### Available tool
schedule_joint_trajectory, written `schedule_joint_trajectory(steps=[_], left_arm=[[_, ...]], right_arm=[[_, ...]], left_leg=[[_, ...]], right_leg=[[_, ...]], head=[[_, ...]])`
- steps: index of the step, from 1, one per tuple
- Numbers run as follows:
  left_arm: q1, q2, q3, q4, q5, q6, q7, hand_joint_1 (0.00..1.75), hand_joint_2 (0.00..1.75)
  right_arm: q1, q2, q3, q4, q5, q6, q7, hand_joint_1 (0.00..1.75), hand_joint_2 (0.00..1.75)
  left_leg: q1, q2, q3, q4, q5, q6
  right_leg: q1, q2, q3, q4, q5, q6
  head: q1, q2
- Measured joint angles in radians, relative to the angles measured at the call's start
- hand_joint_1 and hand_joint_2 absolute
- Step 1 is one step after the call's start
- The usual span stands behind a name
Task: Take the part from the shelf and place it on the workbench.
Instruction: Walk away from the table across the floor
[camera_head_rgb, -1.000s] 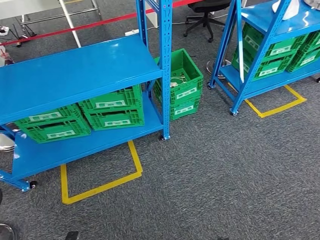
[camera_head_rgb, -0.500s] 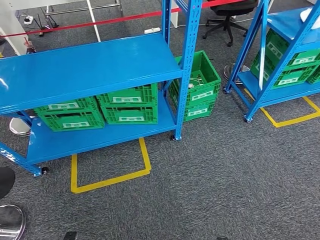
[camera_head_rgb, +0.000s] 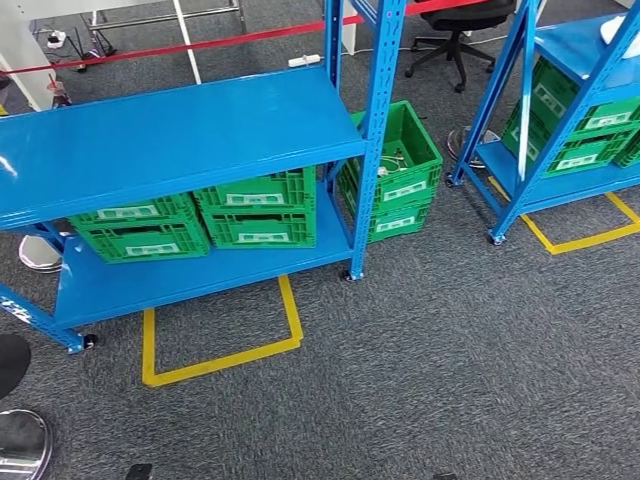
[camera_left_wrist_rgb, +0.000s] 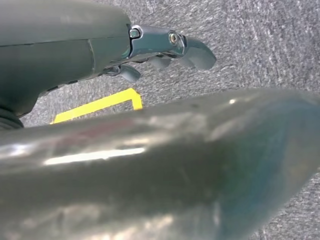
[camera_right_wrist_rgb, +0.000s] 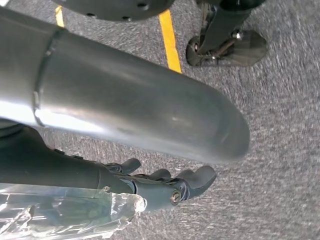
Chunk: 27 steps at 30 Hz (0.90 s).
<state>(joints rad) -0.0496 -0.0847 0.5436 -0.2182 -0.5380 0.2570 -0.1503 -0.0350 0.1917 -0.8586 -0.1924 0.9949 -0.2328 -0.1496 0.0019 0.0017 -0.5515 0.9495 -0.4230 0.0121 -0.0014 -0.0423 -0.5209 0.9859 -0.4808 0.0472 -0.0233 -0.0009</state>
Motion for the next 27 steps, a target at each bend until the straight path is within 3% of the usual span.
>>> schedule_joint_trajectory(steps=[2,4,5,6,7,8,9,10,12,14,15,17,19,21,22,23,25,27], left_arm=[[-0.001,-0.001,0.000,0.000,0.000,0.000,0.000,0.00,0.00],[-0.002,-0.002,0.000,0.000,-0.001,-0.001,0.000,0.00,0.00],[-0.002,-0.002,0.000,0.000,-0.001,-0.002,0.000,0.00,0.00],[0.000,-0.002,0.000,0.000,0.000,-0.002,0.000,0.00,0.00],[0.001,-0.002,0.000,0.000,0.000,-0.002,0.000,0.00,0.00],[0.001,-0.002,0.000,0.000,0.000,-0.002,0.000,0.00,0.00],[0.002,-0.002,0.000,0.000,0.000,-0.002,0.000,0.00,0.00],[0.001,0.000,0.000,0.000,-0.001,-0.002,0.000,0.00,0.00],[0.002,0.004,0.000,0.000,-0.001,-0.002,0.000,0.00,0.00],[0.006,0.004,0.000,0.000,-0.001,-0.002,0.000,0.00,0.00],[0.008,0.004,0.000,0.001,-0.001,-0.002,0.000,0.00,0.00],[0.008,0.004,0.000,0.001,-0.001,-0.002,0.000,0.00,0.00],[0.003,0.004,0.000,0.001,-0.002,-0.002,0.000,0.00,0.00],[0.002,0.003,0.000,0.001,-0.002,-0.002,0.000,0.00,0.00],[0.004,0.003,0.000,0.001,-0.002,-0.002,0.000,0.00,0.00],[0.005,0.002,0.000,0.001,-0.002,-0.002,0.000,0.00,0.00],[0.004,0.003,0.000,0.001,-0.002,-0.002,0.000,0.00,0.00],[-0.002,0.003,0.000,0.001,-0.002,-0.002,0.000,0.00,0.00]], right_arm=[[0.000,0.000,0.001,0.000,0.006,0.005,0.000,0.00,0.00],[0.000,0.000,0.001,0.000,0.008,0.008,0.001,0.00,0.00],[0.002,0.000,0.001,0.000,0.008,0.009,0.002,0.00,0.00],[0.003,-0.001,0.001,0.000,0.008,0.009,0.002,0.00,0.00],[0.003,-0.001,0.001,0.000,0.008,0.009,0.002,0.00,0.00],[0.003,-0.001,0.001,0.000,0.008,0.009,0.003,0.00,0.00],[0.003,-0.001,0.001,0.000,0.008,0.009,0.003,0.00,0.00],[0.003,0.001,0.001,0.002,0.008,0.010,0.003,0.00,0.00],[0.001,0.003,0.001,0.004,0.008,0.011,0.003,0.00,0.00],[0.001,0.002,0.001,0.004,0.009,0.011,0.004,0.00,0.00],[0.001,0.001,0.001,0.004,0.009,0.010,0.004,0.00,0.00],[0.002,0.001,0.001,0.004,0.009,0.011,0.003,0.00,0.00],[0.005,0.001,0.001,0.004,0.009,0.010,0.003,0.00,0.00],[0.006,0.001,0.001,0.004,0.009,0.010,0.003,0.00,0.00],[0.005,0.001,0.001,0.004,0.009,0.010,0.003,0.00,0.00],[0.004,0.001,0.001,0.004,0.009,0.010,0.003,0.00,0.00],[0.002,0.002,0.001,0.004,0.010,0.010,0.003,0.00,0.00],[0.001,0.002,0.001,0.005,0.010,0.010,0.002,0.00,0.00]], left_leg=[[0.009,-0.012,0.017,-0.028,0.015,0.005],[0.013,-0.026,0.019,-0.033,0.018,0.002],[0.015,-0.036,0.017,-0.032,0.018,-0.002],[0.017,-0.047,0.017,-0.031,0.018,-0.007],[0.022,-0.059,0.016,-0.029,0.018,-0.014],[0.028,-0.073,0.015,-0.024,0.016,-0.023],[0.033,-0.086,0.013,-0.016,0.013,-0.034],[0.037,-0.098,0.008,-0.005,0.010,-0.045],[0.038,-0.116,-0.005,0.010,0.009,-0.060],[0.039,-0.128,-0.014,0.012,0.014,-0.066],[0.039,-0.120,-0.019,0.016,0.011,-0.068],[0.035,-0.073,-0.053,0.080,-0.026,-0.069],[0.027,-0.023,-0.125,0.223,-0.091,-0.065],[0.021,-0.012,-0.178,0.329,-0.120,-0.054],[0.017,-0.010,-0.179,0.330,-0.108,-0.046],[0.011,-0.006,-0.159,0.291,-0.079,-0.034],[-0.013,0.044,-0.090,0.158,-0.018,-0.005],[-0.031,0.092,-0.048,0.071,0.001,0.007]], right_leg=[[0.000,0.019,-0.024,0.058,-0.039,0.004],[-0.005,0.037,-0.082,0.190,-0.104,0.010],[-0.009,0.039,-0.109,0.246,-0.124,0.014],[-0.013,0.039,-0.121,0.269,-0.124,0.019],[-0.018,0.041,-0.112,0.249,-0.104,0.024],[-0.024,0.047,-0.083,0.192,-0.068,0.030],[-0.030,0.068,-0.047,0.125,-0.042,0.041],[-0.034,0.089,-0.019,0.068,-0.024,0.044],[-0.036,0.114,0.004,0.030,-0.024,0.033],[-0.033,0.095,-0.001,0.042,-0.023,0.008],[-0.031,0.085,-0.004,0.046,-0.023,0.000],[-0.027,0.061,-0.006,0.048,-0.023,-0.014],[-0.019,0.032,-0.007,0.048,-0.024,-0.024],[-0.009,0.001,-0.006,0.048,-0.028,-0.031],[-0.004,-0.012,-0.004,0.048,-0.030,-0.034],[0.001,-0.025,-0.001,0.047,-0.033,-0.037],[0.010,-0.049,0.005,0.047,-0.039,-0.040],[0.017,-0.074,0.007,0.047,-0.048,-0.036]], head=[[0.005,0.000],[0.010,0.000],[0.012,0.000],[0.012,0.000],[0.013,0.000],[0.013,0.000],[0.014,0.000],[0.020,0.000],[0.027,0.000],[0.026,0.000],[0.024,0.000],[0.019,0.000],[0.014,0.000],[0.014,0.000],[0.015,0.000],[0.014,0.000],[0.015,0.000],[0.015,0.000]])
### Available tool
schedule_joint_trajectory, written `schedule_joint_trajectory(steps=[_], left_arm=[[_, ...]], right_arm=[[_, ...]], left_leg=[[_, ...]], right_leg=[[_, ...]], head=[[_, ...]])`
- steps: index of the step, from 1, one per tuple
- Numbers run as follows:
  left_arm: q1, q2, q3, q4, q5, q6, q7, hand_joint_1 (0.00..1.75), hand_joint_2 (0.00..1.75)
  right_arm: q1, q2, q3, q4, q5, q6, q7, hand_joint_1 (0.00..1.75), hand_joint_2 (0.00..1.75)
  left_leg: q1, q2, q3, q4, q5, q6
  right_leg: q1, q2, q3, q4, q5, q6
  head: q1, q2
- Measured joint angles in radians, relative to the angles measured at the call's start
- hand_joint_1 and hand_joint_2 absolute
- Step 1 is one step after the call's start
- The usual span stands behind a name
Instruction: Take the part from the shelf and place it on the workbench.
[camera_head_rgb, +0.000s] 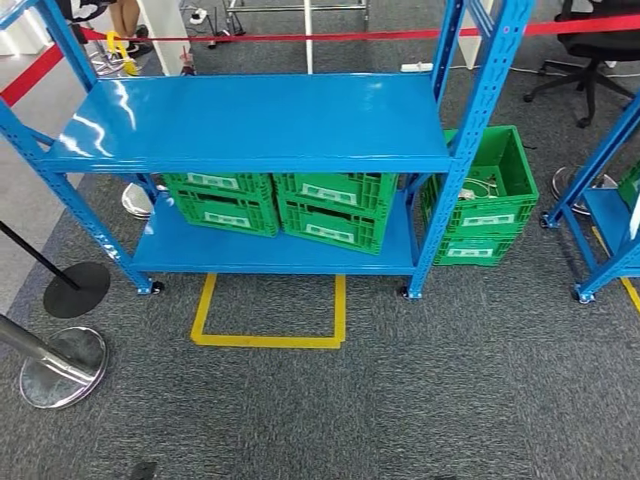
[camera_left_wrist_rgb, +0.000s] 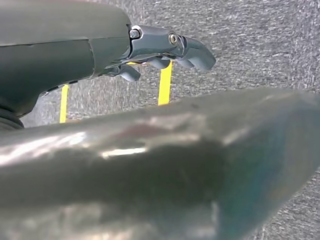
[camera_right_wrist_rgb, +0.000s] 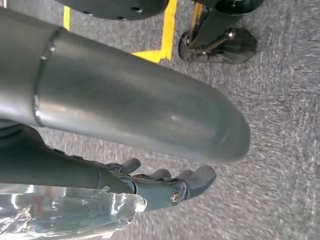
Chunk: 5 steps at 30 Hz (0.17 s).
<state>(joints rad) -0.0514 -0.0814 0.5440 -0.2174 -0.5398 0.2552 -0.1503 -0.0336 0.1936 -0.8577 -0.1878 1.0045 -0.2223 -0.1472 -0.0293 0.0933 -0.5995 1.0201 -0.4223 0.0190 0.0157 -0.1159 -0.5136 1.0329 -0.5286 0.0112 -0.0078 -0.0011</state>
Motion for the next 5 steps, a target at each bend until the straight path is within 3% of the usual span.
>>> schedule_joint_trajectory(steps=[1,3,5], left_arm=[[-0.002,0.000,0.000,0.000,0.000,0.000,0.000,0.00,0.00],[0.002,-0.001,0.000,0.000,0.000,0.000,0.000,0.00,0.00],[0.005,-0.002,0.000,0.000,0.000,0.000,0.000,0.00,0.00]], right_arm=[[0.000,0.000,0.000,0.000,0.000,0.000,0.000,0.00,0.00],[-0.003,-0.001,0.000,0.000,0.000,0.000,0.000,0.00,0.00],[-0.004,-0.001,0.000,0.000,0.000,0.000,-0.001,0.00,0.00]], left_leg=[[-0.004,0.003,0.003,-0.012,-0.004,-0.002],[0.001,-0.027,0.003,-0.020,-0.001,-0.005],[0.008,-0.049,0.006,-0.027,0.002,-0.003]], right_leg=[[0.003,-0.013,0.002,-0.001,-0.004,0.003],[0.004,-0.028,0.009,-0.004,-0.010,0.011],[0.002,0.003,0.005,0.014,-0.024,0.021]], head=[[0.000,0.000],[0.002,0.000],[0.004,0.000]])
